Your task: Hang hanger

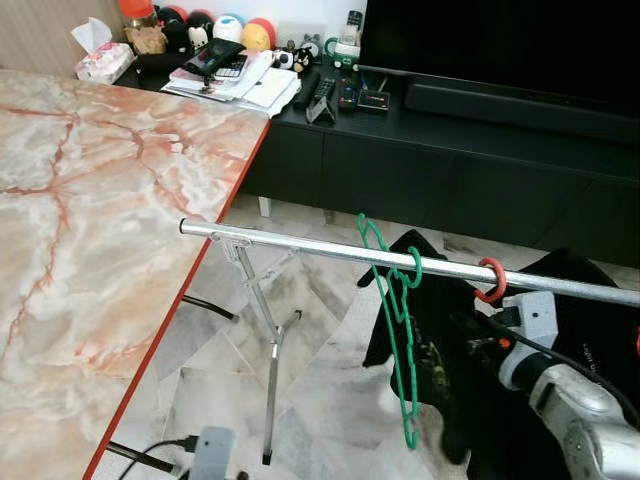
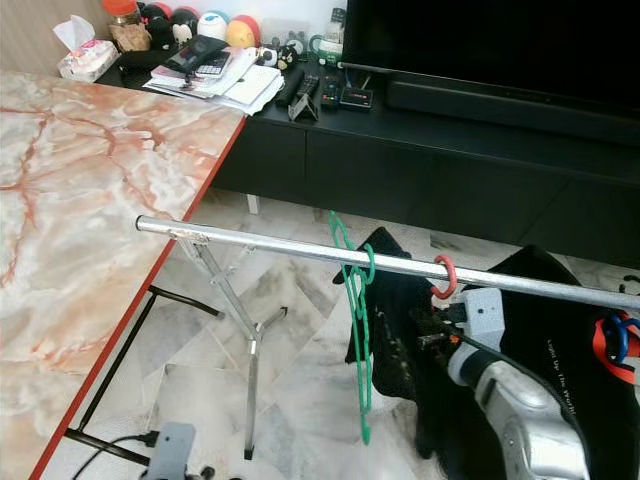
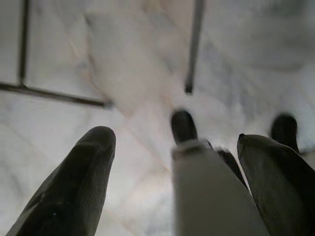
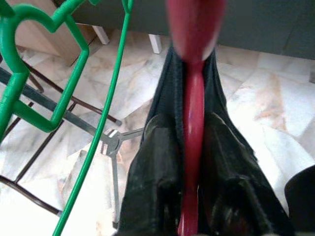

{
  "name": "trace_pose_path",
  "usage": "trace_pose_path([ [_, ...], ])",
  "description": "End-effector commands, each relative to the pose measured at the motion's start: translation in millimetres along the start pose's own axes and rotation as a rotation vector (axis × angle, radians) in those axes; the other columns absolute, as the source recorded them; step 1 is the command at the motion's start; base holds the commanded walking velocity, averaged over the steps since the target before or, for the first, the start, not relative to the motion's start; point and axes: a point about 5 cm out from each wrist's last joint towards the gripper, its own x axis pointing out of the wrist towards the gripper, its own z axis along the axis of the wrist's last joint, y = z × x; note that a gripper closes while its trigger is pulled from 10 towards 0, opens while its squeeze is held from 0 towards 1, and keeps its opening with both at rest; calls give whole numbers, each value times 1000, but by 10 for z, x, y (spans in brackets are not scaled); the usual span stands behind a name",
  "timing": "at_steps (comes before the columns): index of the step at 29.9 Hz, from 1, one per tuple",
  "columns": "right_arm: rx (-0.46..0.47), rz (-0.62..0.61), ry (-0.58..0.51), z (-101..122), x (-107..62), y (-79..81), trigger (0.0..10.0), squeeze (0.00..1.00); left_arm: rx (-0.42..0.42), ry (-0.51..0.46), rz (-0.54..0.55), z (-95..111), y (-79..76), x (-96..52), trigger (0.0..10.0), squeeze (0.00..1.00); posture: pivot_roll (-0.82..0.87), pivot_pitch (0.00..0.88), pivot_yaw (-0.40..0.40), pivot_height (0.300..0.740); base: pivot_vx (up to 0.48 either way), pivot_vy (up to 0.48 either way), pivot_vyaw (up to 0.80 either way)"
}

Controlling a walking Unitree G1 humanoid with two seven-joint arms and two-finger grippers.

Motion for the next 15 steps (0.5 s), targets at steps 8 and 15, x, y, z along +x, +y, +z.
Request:
trace_pose_path([
  [8,49,-38,72,-254,8,-22,0,0,-9,37,35,-392,271,-146,10000,0,-2,167,-14,740,0,0,0],
  [15,65,-16,32,-240,85,94,0,0,-3,20,20,-347,212,-131,10000,0,3,139,-1,740,0,0,0],
])
